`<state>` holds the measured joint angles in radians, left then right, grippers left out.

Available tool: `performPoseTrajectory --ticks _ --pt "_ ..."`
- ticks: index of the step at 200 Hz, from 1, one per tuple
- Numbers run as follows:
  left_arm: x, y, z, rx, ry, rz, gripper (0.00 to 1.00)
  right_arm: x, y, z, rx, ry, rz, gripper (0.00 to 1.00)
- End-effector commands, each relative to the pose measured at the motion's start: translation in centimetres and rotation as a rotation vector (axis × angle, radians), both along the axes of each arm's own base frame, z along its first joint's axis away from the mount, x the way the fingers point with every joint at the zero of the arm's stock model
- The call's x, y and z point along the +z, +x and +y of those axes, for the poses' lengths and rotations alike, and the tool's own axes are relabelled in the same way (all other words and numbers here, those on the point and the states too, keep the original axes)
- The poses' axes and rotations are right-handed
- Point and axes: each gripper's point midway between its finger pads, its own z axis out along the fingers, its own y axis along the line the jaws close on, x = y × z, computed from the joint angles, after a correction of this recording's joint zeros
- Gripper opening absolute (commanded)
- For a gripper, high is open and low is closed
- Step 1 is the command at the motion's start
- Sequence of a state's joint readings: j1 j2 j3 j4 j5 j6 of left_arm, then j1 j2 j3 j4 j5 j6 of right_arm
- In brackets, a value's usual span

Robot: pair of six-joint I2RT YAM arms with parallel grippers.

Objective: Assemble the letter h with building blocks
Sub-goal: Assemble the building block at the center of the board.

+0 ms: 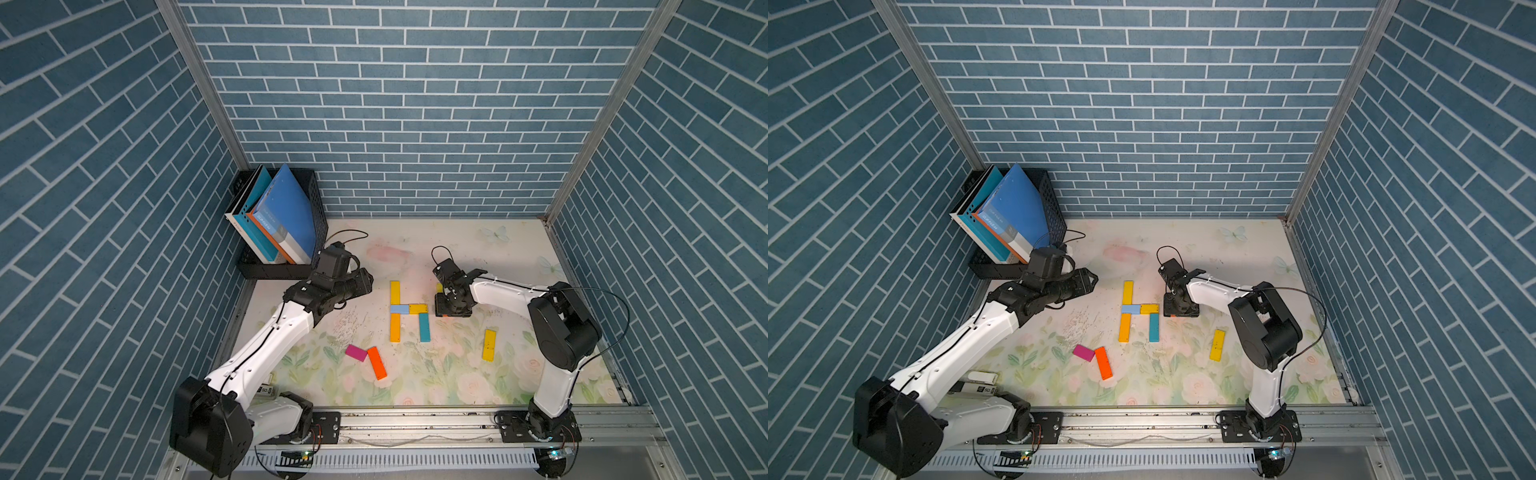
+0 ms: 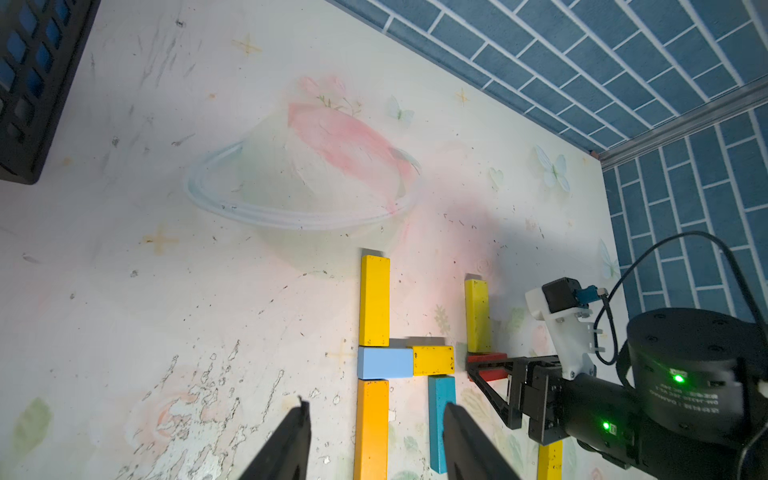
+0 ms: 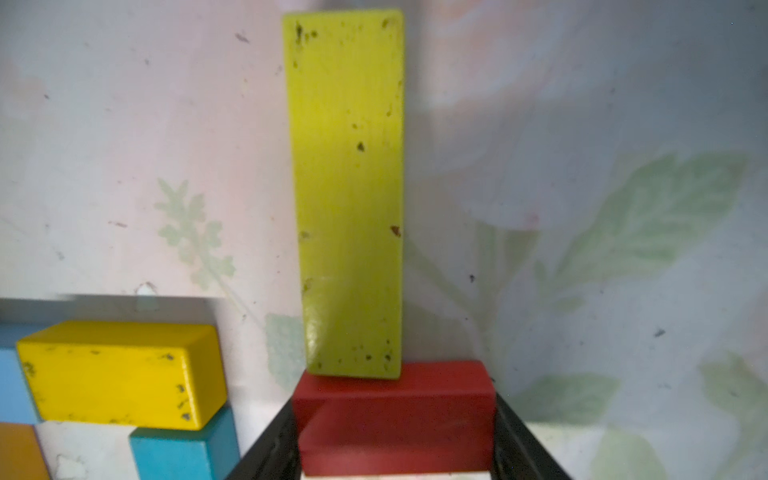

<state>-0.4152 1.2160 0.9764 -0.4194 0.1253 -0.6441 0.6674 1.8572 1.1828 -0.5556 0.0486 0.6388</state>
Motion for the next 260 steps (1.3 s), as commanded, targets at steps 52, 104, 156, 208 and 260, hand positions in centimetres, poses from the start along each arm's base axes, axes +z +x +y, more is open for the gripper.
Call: performPoseTrajectory --ticks 52,104,156,208,260 --pt "-0.3 0.1 0.2 0.006 -0.003 0.001 0.57 -0.3 0.2 -0.1 -0.018 -0.031 0.012 0.72" --pt "-0.2 0.0 0.3 0.007 -0.003 -0.001 0.57 0.6 0.4 0.5 0.004 0.001 -0.005 0.88" --pt "-0.3 -0.1 0.3 0.007 -0.003 0.002 0.57 0.5 0.5 -0.1 -0.006 -0.033 -0.015 0.78" --pt "-0.2 0.0 0.2 0.003 -0.003 0.0 0.57 -0.5 0.3 -0.5 -0.017 -0.044 0.001 0.61" --pt "-0.2 0.0 0.2 0.003 -0.003 -0.002 0.57 -0.9 0.2 -0.4 -0.037 -0.033 0.012 0.56"
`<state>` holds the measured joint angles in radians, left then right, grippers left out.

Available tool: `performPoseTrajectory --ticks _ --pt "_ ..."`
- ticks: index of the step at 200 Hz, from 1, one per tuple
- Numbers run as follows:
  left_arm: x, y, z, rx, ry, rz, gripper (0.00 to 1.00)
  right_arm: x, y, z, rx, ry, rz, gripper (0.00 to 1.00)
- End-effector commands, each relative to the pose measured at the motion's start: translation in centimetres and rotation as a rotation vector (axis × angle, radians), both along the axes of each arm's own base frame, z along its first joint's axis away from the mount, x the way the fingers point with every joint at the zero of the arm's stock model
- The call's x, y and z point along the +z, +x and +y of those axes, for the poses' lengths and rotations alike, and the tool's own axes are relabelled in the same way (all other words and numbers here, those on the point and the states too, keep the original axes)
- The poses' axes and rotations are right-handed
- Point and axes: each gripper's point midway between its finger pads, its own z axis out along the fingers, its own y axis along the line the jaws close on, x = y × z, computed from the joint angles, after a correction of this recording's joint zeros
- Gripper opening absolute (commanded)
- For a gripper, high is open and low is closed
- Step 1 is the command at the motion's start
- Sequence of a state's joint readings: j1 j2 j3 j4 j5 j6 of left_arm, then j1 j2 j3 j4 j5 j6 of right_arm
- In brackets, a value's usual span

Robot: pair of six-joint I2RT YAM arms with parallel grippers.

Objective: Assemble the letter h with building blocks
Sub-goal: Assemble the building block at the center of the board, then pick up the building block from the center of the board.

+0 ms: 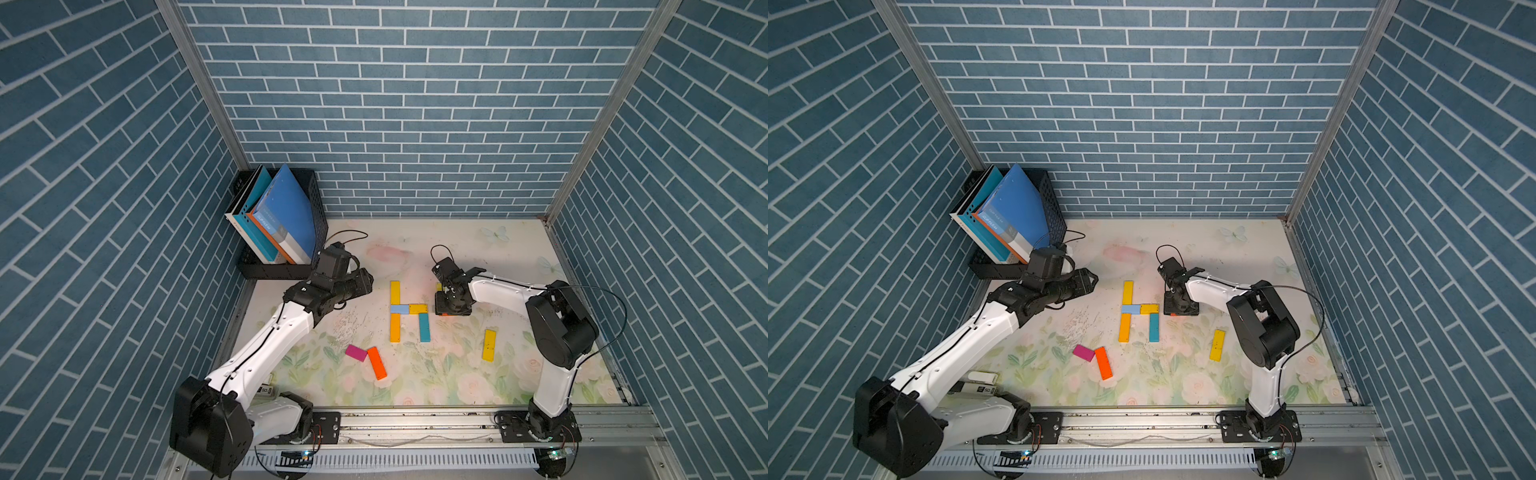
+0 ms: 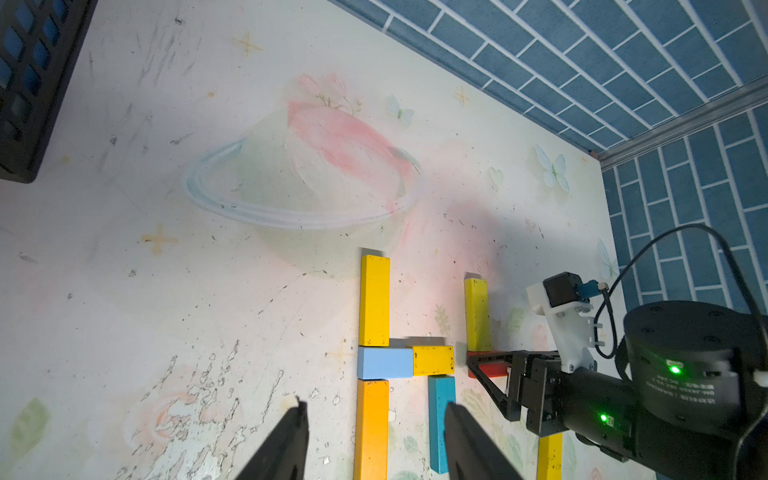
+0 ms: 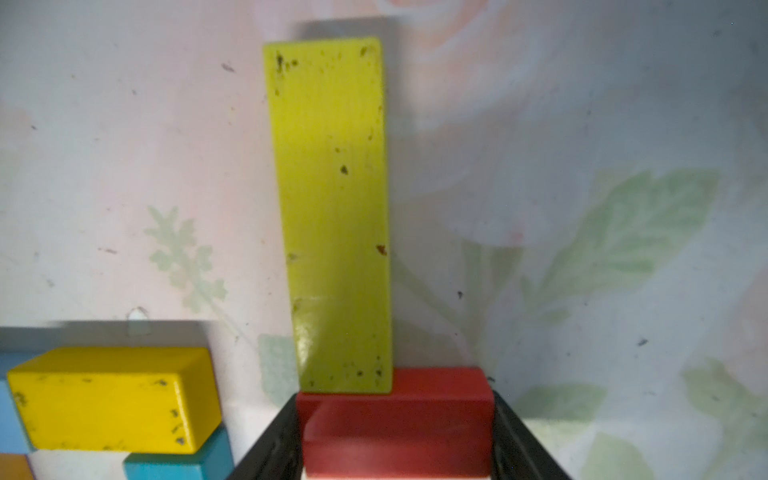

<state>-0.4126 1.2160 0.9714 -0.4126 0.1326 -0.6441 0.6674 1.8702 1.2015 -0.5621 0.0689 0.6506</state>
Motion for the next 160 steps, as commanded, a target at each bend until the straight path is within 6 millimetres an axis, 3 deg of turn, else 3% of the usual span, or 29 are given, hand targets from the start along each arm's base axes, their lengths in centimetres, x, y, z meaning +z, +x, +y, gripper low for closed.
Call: performPoseTrajectory --ticks 1,42,70,97,124,160 --pt "-0.1 0.0 0.3 0.005 0.002 -0.002 0.57 -1.0 -0.4 -0.3 -0.02 -0.019 0.023 0.56" --pt "0.2 -0.1 0.2 0.003 -0.008 -0.005 0.57 -0.2 -0.3 0.1 0.01 -0.003 0.012 0.81" --pt "0.6 -0.3 0.3 0.006 -0.013 -0.012 0.57 1.0 0.1 0.4 0.022 0.006 -0.007 0.88" --pt "0.6 -0.9 1.1 0.032 0.004 -0.005 0.61 3.8 0.8 0.8 0.039 0.022 -0.058 0.95" --pt "-2.1 -3.0 3.2 0.099 0.084 0.102 0.69 7.9 1.0 2.0 0.093 0.043 -0.129 0.99" --pt "-7.9 -8.8 4.6 0.124 0.153 0.294 0.74 11.9 -0.2 3.6 0.14 0.093 -0.206 0.99"
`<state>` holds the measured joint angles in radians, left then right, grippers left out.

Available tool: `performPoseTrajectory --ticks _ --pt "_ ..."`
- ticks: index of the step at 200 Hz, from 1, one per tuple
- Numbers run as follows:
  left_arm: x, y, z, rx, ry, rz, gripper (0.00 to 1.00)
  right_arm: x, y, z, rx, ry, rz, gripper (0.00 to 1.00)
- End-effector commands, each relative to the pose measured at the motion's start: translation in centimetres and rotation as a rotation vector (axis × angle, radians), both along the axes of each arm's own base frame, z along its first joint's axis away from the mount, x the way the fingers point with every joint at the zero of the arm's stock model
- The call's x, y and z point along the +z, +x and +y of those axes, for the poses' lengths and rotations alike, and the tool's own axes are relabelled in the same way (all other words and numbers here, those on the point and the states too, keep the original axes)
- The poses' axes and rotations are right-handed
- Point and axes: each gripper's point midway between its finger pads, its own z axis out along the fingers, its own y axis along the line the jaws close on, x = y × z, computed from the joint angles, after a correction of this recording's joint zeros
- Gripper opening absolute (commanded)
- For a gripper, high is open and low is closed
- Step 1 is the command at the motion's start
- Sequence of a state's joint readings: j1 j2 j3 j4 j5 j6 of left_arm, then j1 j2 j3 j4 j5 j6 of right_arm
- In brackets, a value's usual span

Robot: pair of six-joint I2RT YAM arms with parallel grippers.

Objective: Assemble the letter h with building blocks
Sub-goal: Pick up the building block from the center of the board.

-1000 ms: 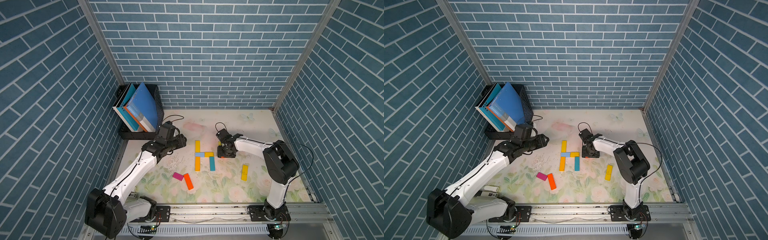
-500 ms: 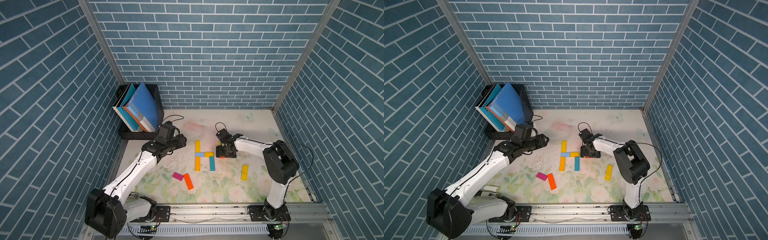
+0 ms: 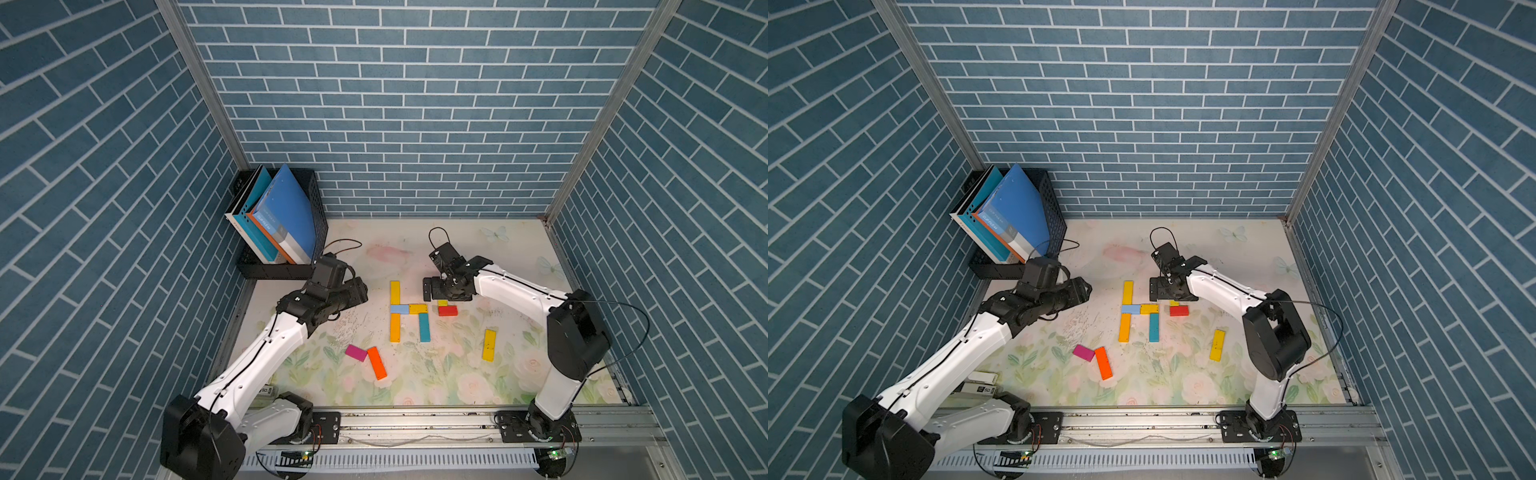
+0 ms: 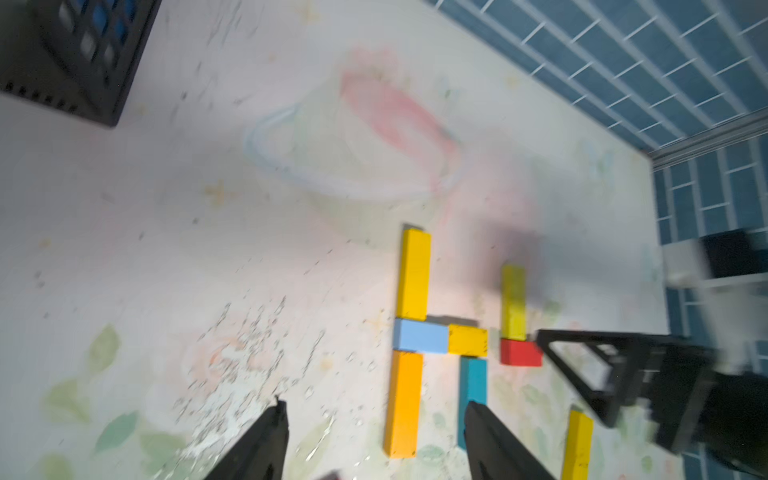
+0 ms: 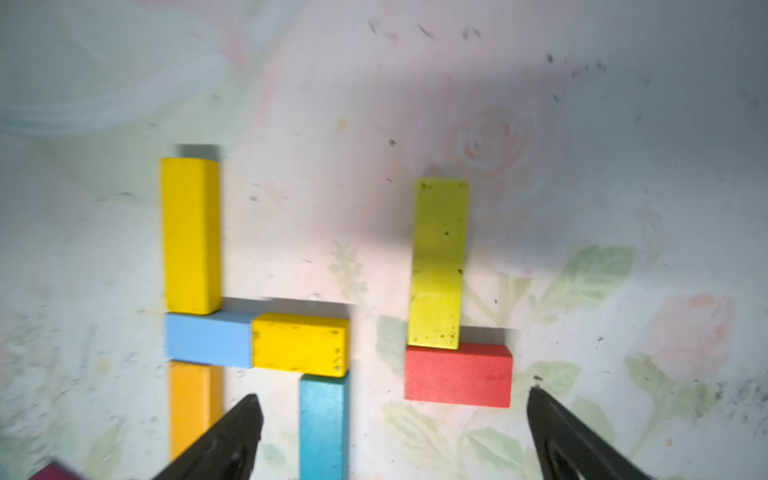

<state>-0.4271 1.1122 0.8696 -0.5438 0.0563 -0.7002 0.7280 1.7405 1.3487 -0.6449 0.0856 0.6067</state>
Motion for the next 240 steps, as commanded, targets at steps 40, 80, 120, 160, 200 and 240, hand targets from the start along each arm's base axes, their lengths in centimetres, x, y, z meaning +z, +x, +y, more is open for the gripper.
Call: performPoseTrajectory --ticks 40,80,120,160,200,240 --pt "-8.7 -8.8 0.8 0.059 0.002 0.294 0.78 3.8 -2.3 0.0 0.029 0.064 -0.068 0.95" --pt "-10.1 -8.7 -1.1 0.061 0.003 0.331 0.78 3.7 -2.8 -0.1 0.033 0.077 -0.065 0.9" --pt "-12.3 -9.7 -1.7 0.081 0.047 0.399 0.76 3.5 -3.2 -0.5 0.031 0.078 -0.067 0.89" --pt "-12.7 -8.6 -1.1 0.141 0.101 0.377 0.74 3.1 -3.4 -0.5 0.034 0.084 -0.063 0.87" --pt "-13.0 -6.9 -0.4 0.193 0.175 0.35 0.66 3.1 -3.5 -0.6 0.039 0.086 -0.071 0.86" --pt "-14.2 -6.9 -0.3 0.14 0.258 0.383 0.5 2.9 -4.0 -1.2 0.035 0.079 -0.072 0.84"
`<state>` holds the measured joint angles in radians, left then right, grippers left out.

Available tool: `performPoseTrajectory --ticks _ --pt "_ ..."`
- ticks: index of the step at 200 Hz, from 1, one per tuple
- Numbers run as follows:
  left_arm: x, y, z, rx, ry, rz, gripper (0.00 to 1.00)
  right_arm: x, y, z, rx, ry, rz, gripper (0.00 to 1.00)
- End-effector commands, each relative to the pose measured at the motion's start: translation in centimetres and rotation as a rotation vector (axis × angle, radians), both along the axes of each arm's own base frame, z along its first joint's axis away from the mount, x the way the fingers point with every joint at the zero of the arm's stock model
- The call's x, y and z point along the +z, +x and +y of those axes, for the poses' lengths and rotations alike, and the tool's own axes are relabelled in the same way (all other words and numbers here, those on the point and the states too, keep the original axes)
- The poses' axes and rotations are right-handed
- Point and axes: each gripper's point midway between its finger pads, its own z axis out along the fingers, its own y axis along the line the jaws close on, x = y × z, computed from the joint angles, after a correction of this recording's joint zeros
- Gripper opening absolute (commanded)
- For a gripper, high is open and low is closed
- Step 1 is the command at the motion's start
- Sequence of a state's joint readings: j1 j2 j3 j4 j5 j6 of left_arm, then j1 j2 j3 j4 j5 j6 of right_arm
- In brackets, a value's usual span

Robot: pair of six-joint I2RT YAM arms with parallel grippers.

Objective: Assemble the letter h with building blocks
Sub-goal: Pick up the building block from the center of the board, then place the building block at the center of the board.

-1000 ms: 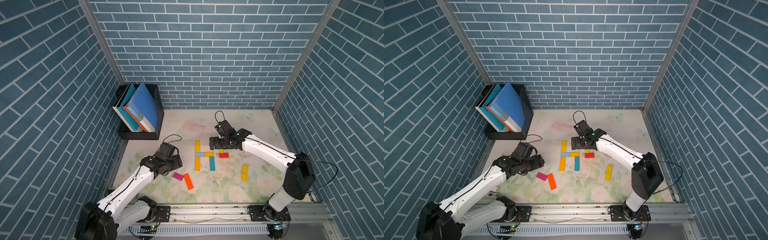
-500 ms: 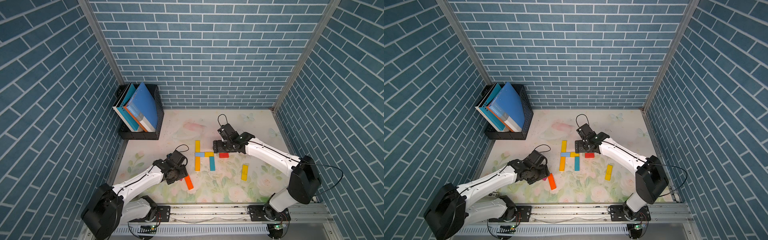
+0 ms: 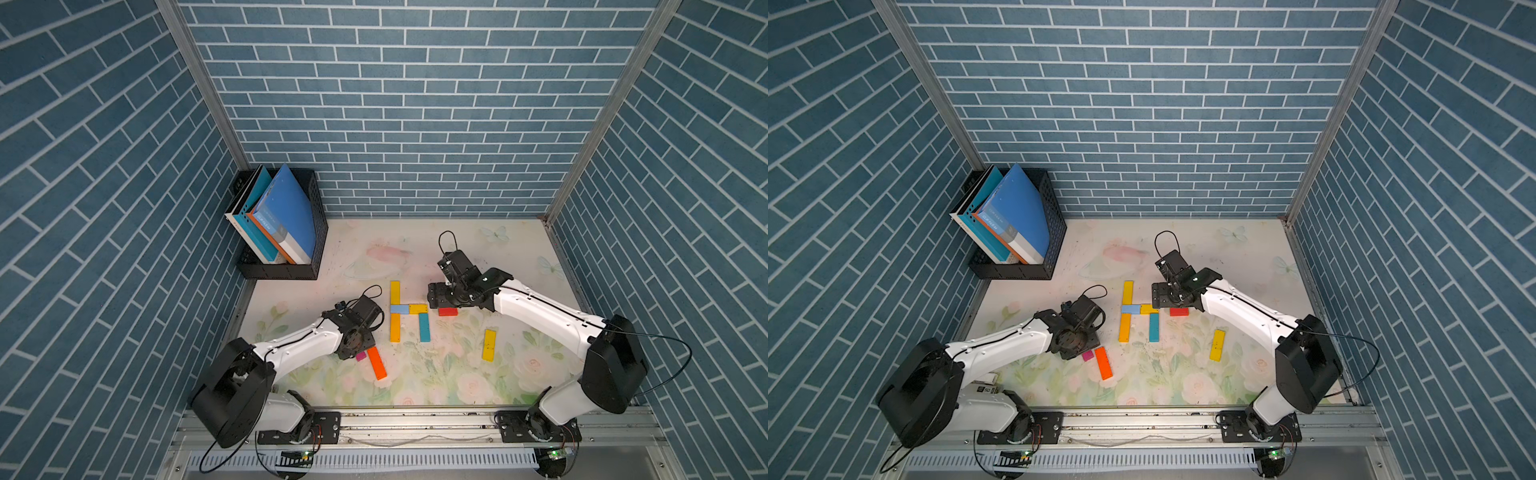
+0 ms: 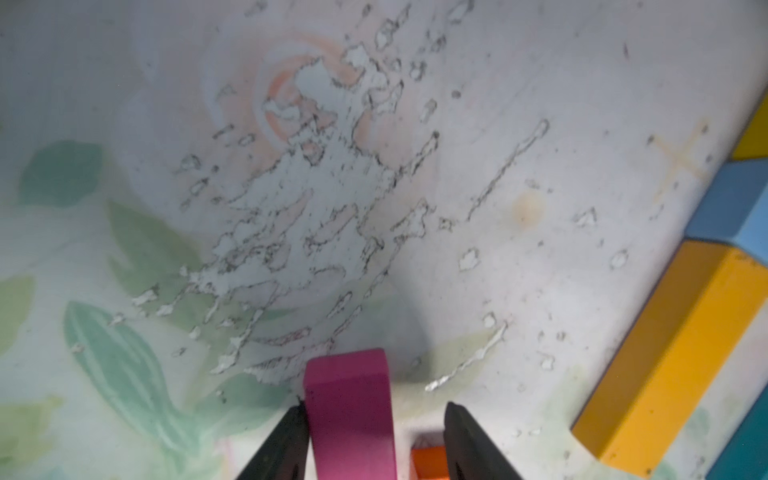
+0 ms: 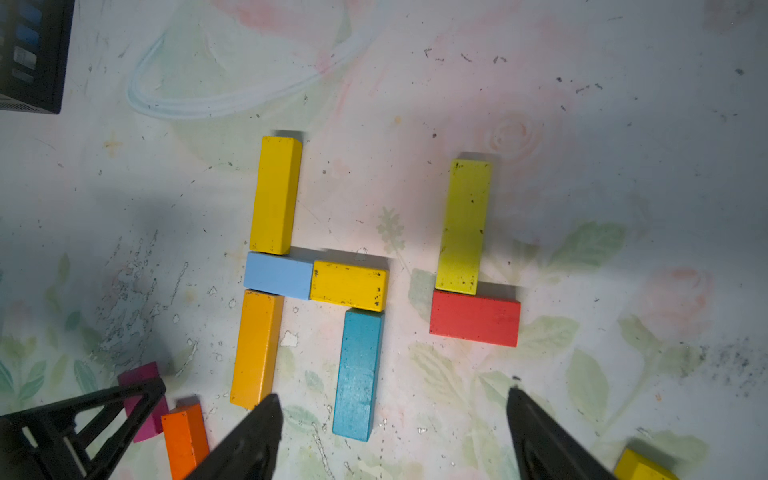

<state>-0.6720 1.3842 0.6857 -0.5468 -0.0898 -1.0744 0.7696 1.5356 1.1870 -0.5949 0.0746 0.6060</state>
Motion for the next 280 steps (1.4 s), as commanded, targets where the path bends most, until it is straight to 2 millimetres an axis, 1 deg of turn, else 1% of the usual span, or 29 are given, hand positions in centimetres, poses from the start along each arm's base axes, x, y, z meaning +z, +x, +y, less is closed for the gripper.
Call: performPoseTrajectory --ticks 1,30,60,80,90,102,116,127,142,154,177,196,220,226,241,258,267,280 --pt "-0.4 0.1 0.8 -0.034 0.069 0.01 0.49 0.4 -0.4 -0.5 -0.013 0.009 -0.011 0.84" --pt "-1.0 -0.8 1.4 -0.074 0.098 0.03 0.41 0.6 -0.3 -1.0 -0.023 -0.006 -0.019 0.84" --pt "-1.8 -1.5 1.8 -0.121 0.126 0.061 0.24 1.3 0.2 -1.5 -0.045 -0.003 -0.028 0.83" --pt "-1.4 -1.2 2.2 -0.135 0.156 0.047 0.14 1.9 0.3 -1.9 -0.073 0.017 -0.038 0.82" --pt "-0.6 -0.8 2.5 -0.139 0.184 0.024 0.1 2.2 0.3 -2.2 -0.088 0.033 -0.042 0.81" --pt "0.8 0.1 2.9 -0.137 0.217 -0.016 0.07 2.7 0.2 -2.6 -0.11 0.059 -0.051 0.81" --pt "2.8 1.3 3.0 -0.137 0.243 -0.077 0.04 2.9 0.2 -3.6 -0.149 0.095 -0.052 0.8" --pt "4.6 2.5 2.8 -0.141 0.256 -0.125 0.01 2.8 0.3 -4.7 -0.194 0.128 -0.042 0.79" --pt "6.9 4.1 2.0 -0.163 0.259 -0.182 0.0 2.3 0.5 -6.7 -0.261 0.158 -0.03 0.78" --pt "8.7 5.2 1.4 -0.182 0.26 -0.218 0.0 1.6 0.4 -8.4 -0.314 0.154 -0.013 0.78" --pt "11.5 7.0 0.0 -0.232 0.251 -0.276 0.0 -0.6 -0.5 -11.7 -0.39 0.058 0.045 0.8" --pt "13.4 7.9 -2.0 -0.309 0.218 -0.321 0.0 -2.5 -1.8 -13.7 -0.434 -0.01 0.094 0.81" --pt "14.9 8.3 -5.6 -0.441 0.172 -0.371 0.0 -4.8 -3.5 -16.4 -0.507 -0.057 0.146 0.83" --pt "15.1 8.2 -6.7 -0.484 0.158 -0.38 0.0 -5.2 -3.9 -17.1 -0.528 -0.061 0.157 0.83" --pt "15.6 7.9 -9.6 -0.572 0.137 -0.399 0.0 -5.6 -4.4 -18.3 -0.57 -0.045 0.164 0.83" --pt "16.0 6.9 -13.4 -0.675 0.101 -0.424 0.0 -5.4 -4.5 -19.2 -0.606 -0.019 0.152 0.83" --pt "16.0 6.2 -15.5 -0.728 0.082 -0.431 0.0 -5.3 -4.5 -19.6 -0.625 -0.01 0.147 0.84" --pt "15.4 5.1 -18.3 -0.806 0.062 -0.421 0.0 -5.3 -4.6 -20.1 -0.642 0.008 0.147 0.84"
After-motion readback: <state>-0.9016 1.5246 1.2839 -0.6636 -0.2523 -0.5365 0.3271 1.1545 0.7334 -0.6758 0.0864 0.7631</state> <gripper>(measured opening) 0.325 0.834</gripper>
